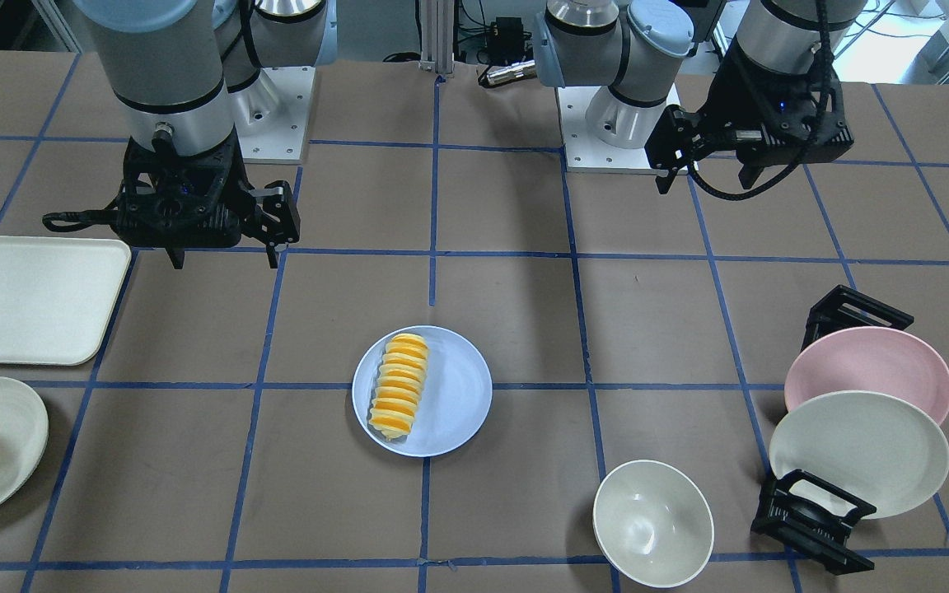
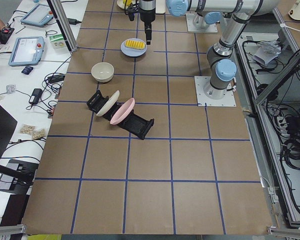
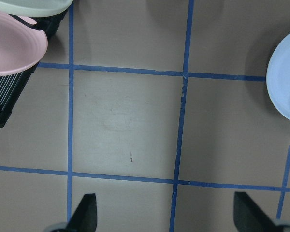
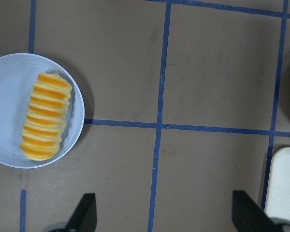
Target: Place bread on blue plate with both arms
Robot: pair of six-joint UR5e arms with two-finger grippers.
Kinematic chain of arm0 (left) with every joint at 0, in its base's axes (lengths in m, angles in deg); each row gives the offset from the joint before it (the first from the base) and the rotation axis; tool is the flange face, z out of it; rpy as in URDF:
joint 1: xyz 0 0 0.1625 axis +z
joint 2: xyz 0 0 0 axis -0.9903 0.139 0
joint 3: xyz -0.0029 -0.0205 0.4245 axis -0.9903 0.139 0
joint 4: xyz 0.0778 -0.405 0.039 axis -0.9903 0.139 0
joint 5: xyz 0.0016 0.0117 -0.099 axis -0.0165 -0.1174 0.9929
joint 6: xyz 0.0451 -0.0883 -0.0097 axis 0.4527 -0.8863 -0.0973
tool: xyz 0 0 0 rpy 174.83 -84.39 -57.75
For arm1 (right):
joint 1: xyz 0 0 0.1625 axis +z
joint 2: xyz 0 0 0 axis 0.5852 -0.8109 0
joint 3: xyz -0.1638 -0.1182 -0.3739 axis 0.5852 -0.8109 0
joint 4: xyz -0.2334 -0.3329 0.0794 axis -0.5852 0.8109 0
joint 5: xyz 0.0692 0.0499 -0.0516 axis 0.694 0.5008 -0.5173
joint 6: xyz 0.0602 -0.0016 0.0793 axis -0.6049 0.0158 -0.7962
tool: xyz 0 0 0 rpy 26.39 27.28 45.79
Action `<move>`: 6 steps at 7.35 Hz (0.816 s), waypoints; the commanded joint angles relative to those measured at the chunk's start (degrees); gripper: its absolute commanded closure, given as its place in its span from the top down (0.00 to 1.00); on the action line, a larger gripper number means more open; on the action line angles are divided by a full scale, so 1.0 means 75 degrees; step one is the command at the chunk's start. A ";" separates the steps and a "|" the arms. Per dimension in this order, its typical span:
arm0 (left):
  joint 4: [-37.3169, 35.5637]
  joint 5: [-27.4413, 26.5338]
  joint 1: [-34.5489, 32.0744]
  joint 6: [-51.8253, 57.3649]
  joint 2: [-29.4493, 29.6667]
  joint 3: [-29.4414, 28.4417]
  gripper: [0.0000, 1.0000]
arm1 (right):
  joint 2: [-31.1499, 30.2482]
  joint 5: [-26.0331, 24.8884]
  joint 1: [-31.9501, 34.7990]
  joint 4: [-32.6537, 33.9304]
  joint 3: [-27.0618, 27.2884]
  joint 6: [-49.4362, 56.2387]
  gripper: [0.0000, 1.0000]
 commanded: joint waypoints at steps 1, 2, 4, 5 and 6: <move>-0.0021 0.0046 -0.0007 0.0024 -0.0019 0.0004 1.00 | -0.0037 -0.0001 0.0001 -0.0002 0.0011 0.0000 1.00; -0.0021 0.0081 -0.0007 0.0047 -0.0008 0.0004 1.00 | -0.0049 0.0173 0.0001 -0.0013 0.0104 -0.0023 1.00; -0.0033 0.0314 -0.0042 0.0047 -0.0031 -0.0008 1.00 | -0.0015 0.0186 -0.0080 -0.0013 0.0139 0.0000 1.00; -0.0045 0.0362 -0.0054 0.0047 -0.0054 -0.0020 1.00 | -0.0049 0.0198 -0.0174 -0.0060 0.0140 -0.0023 1.00; -0.0056 0.0363 -0.0042 0.0094 -0.0066 -0.0008 1.00 | -0.0177 0.0210 -0.0187 -0.0930 0.0128 -0.0093 1.00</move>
